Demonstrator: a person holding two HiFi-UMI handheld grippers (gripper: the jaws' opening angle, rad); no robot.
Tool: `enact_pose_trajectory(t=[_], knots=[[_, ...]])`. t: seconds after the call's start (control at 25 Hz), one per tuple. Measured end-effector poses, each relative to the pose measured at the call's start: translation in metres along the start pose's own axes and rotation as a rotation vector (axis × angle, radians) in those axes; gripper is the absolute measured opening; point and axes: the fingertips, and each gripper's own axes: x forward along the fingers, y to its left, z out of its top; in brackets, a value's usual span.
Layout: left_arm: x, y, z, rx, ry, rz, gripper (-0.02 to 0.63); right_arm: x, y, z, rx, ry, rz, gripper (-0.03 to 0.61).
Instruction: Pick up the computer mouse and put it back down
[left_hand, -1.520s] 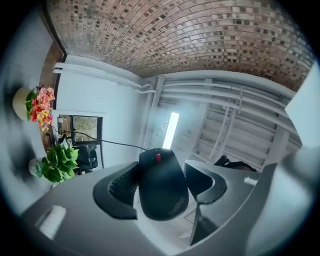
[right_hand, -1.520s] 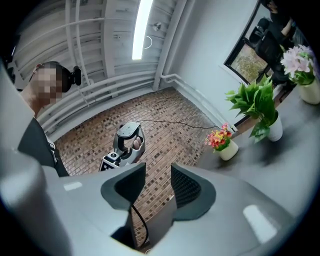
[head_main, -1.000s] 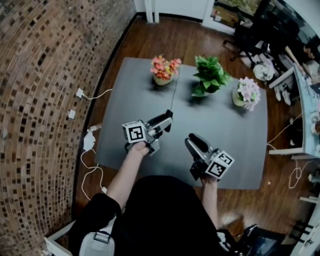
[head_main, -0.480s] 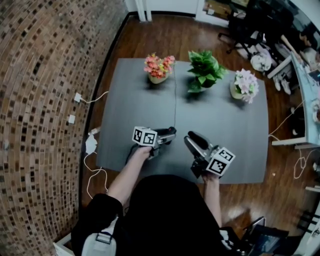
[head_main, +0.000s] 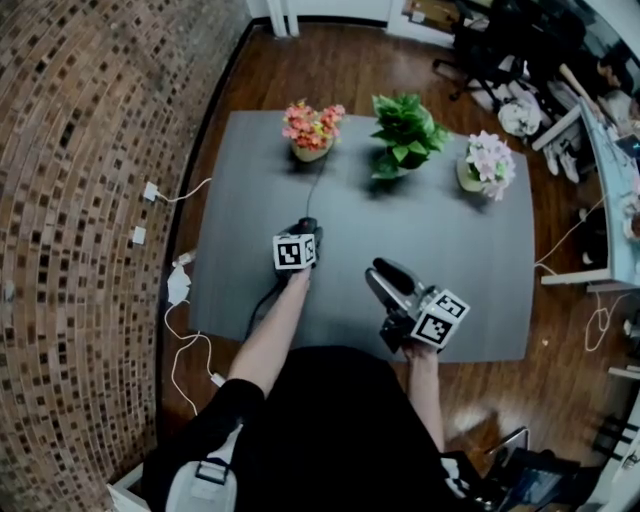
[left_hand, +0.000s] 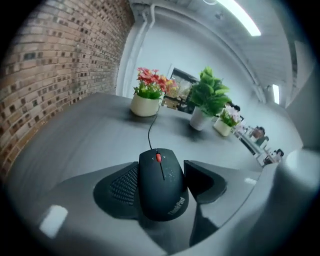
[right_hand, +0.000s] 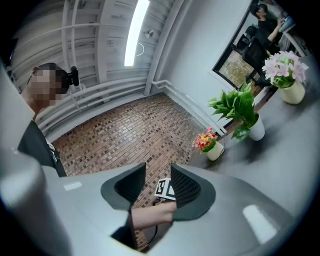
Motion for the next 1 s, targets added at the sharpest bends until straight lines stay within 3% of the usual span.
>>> enact_pose_trajectory(t=[0.12, 0.2, 0.6, 0.72, 0.84, 1.0], knots=[[0.017, -0.003, -0.005, 0.101, 0.03, 0.086, 0.287, -0.001, 0.0, -0.002, -0.002, 0.009, -0.004, 0.143], [0.026, -0.006, -0.006, 0.127, 0.039, 0.119, 0.287, -0.004, 0.0, -0.003, 0.002, 0.01, -0.014, 0.143], [0.06, -0.006, -0.015, 0.104, 0.115, 0.179, 0.288, -0.017, -0.007, -0.006, 0.01, 0.011, -0.054, 0.143], [0.056, -0.011, -0.008, 0.103, 0.071, 0.143, 0.295, -0.016, -0.006, -0.006, 0.008, 0.014, -0.053, 0.143], [0.046, -0.009, -0.011, 0.062, 0.059, 0.078, 0.361, -0.01, -0.005, -0.008, 0.005, 0.022, -0.042, 0.143], [0.015, 0.0, -0.024, 0.049, 0.036, 0.031, 0.374, 0.001, -0.001, -0.01, 0.0, 0.033, -0.022, 0.143]])
